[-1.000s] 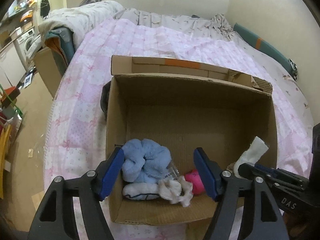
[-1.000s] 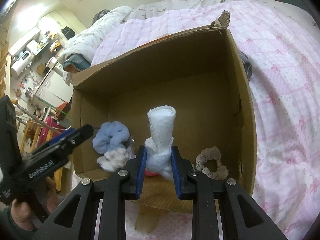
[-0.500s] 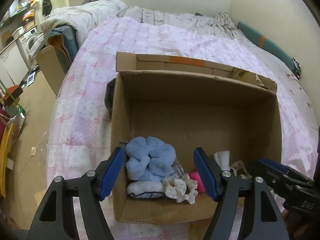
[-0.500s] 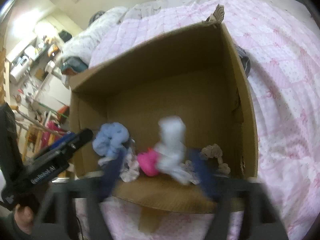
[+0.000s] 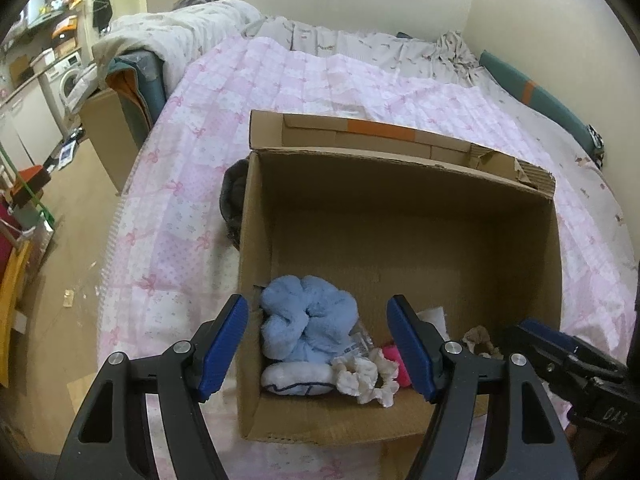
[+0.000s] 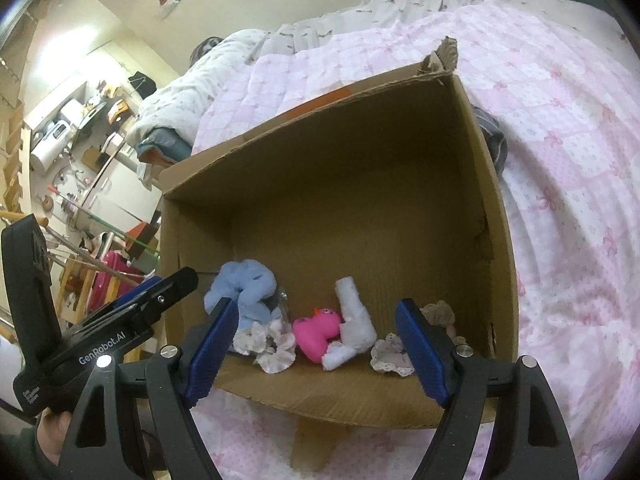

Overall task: Organize soft objects
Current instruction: 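Withdraw both tools from the box toward the tan foam tube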

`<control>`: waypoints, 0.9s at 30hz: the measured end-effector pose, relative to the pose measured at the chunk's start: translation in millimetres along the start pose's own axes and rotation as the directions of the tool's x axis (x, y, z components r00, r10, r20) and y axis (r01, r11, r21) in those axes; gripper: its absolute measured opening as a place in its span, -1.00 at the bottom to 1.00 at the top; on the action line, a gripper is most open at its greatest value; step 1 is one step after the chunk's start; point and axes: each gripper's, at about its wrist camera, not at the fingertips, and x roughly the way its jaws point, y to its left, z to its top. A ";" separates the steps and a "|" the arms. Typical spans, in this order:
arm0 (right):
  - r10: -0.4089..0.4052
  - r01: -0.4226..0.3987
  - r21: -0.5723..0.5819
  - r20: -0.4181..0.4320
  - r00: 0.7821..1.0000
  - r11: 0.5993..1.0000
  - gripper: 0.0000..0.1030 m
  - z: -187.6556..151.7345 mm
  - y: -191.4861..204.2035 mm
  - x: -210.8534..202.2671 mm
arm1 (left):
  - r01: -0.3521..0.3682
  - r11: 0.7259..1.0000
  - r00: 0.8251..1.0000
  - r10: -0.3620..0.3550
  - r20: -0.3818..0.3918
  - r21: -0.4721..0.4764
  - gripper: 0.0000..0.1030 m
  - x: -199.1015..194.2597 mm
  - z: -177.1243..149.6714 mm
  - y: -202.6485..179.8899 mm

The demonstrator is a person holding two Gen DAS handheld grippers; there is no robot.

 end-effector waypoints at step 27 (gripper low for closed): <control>-0.023 0.023 0.036 0.011 1.000 0.999 0.66 -44.0 4.6 -47.9 | 0.008 0.999 1.000 -0.009 -0.022 -0.037 0.35 -65.0 -52.8 22.2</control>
